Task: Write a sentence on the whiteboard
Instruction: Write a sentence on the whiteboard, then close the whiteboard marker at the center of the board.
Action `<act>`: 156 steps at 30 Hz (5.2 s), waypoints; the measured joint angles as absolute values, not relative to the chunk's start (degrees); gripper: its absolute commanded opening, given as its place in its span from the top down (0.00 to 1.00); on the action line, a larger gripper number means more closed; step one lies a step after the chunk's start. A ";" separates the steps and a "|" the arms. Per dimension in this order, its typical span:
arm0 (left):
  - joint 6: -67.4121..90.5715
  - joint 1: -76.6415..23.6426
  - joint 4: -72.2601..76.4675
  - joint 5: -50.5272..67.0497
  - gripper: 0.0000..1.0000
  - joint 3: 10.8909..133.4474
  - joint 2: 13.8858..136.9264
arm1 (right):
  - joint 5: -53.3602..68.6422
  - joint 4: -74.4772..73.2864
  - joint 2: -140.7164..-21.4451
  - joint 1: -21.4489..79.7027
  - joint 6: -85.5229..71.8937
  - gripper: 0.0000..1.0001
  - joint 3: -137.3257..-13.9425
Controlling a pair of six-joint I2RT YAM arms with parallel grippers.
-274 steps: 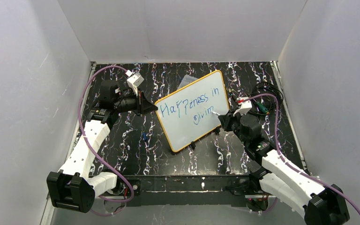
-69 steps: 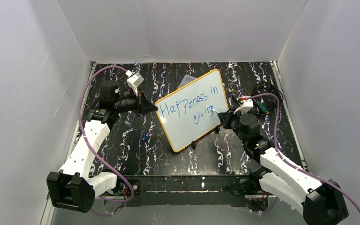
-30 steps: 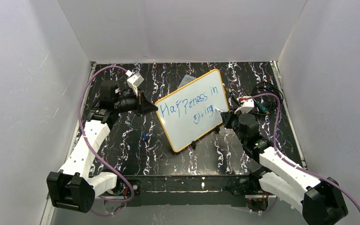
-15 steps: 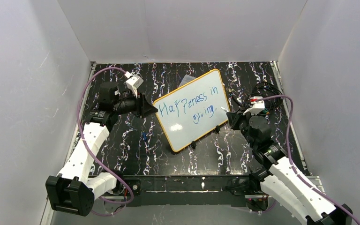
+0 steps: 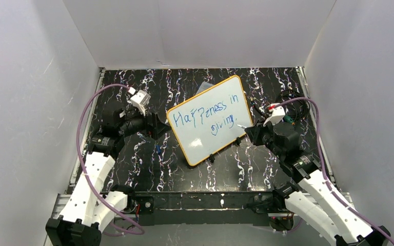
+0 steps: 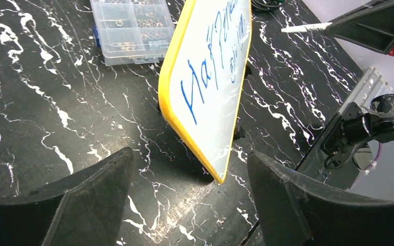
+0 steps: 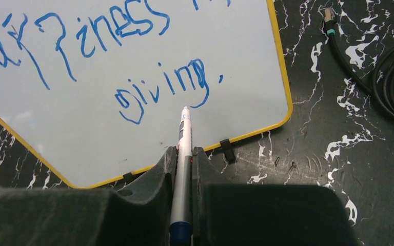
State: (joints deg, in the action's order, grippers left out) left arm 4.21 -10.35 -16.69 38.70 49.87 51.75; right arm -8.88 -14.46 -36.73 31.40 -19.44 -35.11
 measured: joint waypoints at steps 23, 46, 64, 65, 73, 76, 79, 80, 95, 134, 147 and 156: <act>32.97 -10.52 -36.34 11.49 0.40 37.32 40.99 | -5.17 -16.99 -26.74 31.40 -19.40 0.99 -36.21; 35.14 -19.20 -21.47 -0.99 0.68 38.63 74.76 | -4.45 -16.21 -25.39 31.40 -19.31 0.99 -33.93; 33.45 -19.35 -19.40 -4.91 1.00 40.38 80.23 | -3.62 -16.23 -25.58 31.40 -19.31 0.99 -33.91; 33.67 -19.35 -19.03 -5.04 1.00 39.90 79.68 | -3.29 -16.29 -25.76 31.40 -19.31 0.99 -33.91; 33.85 -19.62 -21.65 -7.29 1.00 30.22 55.22 | 6.42 -18.33 -33.21 31.40 -19.20 0.99 -37.56; 31.38 -20.21 -22.06 -6.79 1.00 30.83 40.69 | 12.64 -18.87 -38.46 31.40 -19.53 0.99 -40.45; 28.29 -20.56 -23.05 -4.38 1.00 34.17 31.48 | 18.55 -19.53 -42.76 31.40 -19.64 0.99 -42.44; 27.00 -20.60 -23.49 -2.96 1.00 35.90 30.06 | 21.02 -20.12 -44.07 31.40 -19.73 0.99 -43.16; 13.10 -22.59 -27.14 44.60 1.00 45.21 34.11 | 46.35 -21.56 -54.76 31.40 -23.83 0.99 -55.09; 4.05 -38.17 -27.07 52.75 1.00 47.31 52.97 | 51.11 -22.37 -64.16 40.80 -22.57 0.99 -56.90; 4.05 -38.37 -27.03 52.82 1.00 47.46 53.15 | 50.85 -21.63 -64.36 41.65 -22.61 0.99 -56.90; 4.14 -39.16 -27.05 52.38 1.00 48.05 53.17 | 50.61 -20.75 -65.45 43.18 -22.72 0.99 -56.90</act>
